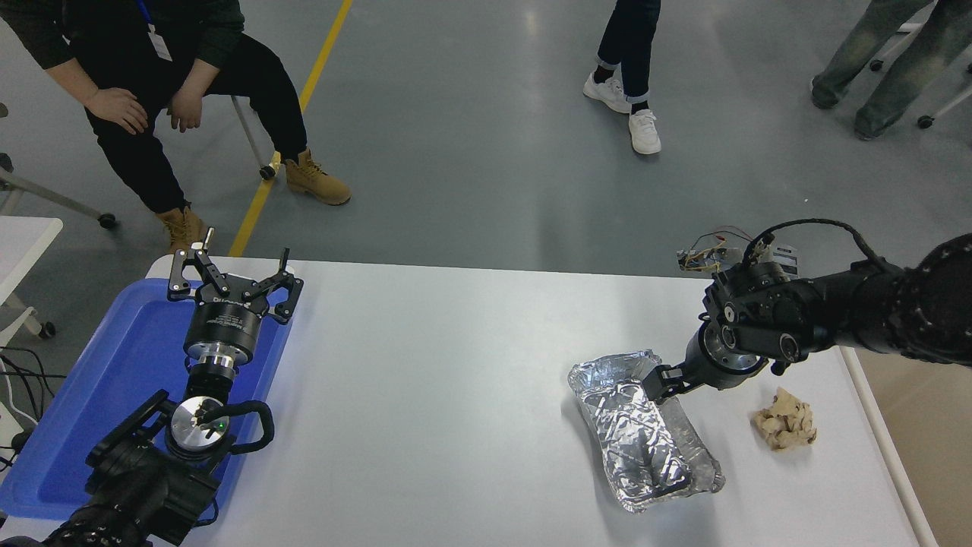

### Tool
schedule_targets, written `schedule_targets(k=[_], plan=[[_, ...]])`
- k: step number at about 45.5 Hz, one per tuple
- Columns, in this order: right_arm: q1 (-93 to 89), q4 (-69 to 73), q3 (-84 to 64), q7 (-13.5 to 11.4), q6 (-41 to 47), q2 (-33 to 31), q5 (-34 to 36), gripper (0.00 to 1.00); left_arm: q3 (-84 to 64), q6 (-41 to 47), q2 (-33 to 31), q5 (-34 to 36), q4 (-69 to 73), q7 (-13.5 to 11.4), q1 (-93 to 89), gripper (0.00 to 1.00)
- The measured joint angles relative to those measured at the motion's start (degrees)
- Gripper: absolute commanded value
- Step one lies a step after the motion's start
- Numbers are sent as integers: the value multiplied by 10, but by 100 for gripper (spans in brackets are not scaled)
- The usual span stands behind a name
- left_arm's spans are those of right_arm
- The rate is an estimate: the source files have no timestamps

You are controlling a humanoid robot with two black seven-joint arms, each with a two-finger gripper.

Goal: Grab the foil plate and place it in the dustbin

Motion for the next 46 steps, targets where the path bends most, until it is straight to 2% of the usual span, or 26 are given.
schedule_targets(k=[10, 13, 19, 25, 30, 37, 42, 46], plan=[[-31, -19, 9, 0, -11, 4, -2, 85, 0, 0, 0, 0, 0, 0, 0, 100], [-39, -25, 11, 0, -16, 5, -2, 80, 0, 0, 0, 0, 0, 0, 0, 100], [-55, -37, 13, 0, -23, 5, -2, 58, 0, 0, 0, 0, 0, 0, 0, 100], [-65, -44, 13, 0, -28, 6, -2, 43, 0, 0, 0, 0, 0, 0, 0, 100], [-70, -47, 14, 0, -31, 6, -2, 39, 0, 0, 0, 0, 0, 0, 0, 100], [-73, -49, 14, 0, -33, 7, -3, 11, 0, 0, 0, 0, 0, 0, 0, 100], [-74, -49, 14, 1, -33, 9, -3, 0, 0, 0, 0, 0, 0, 0, 0, 100], [-74, -49, 14, 5, -33, 12, -3, 0, 0, 0, 0, 0, 0, 0, 0, 100]])
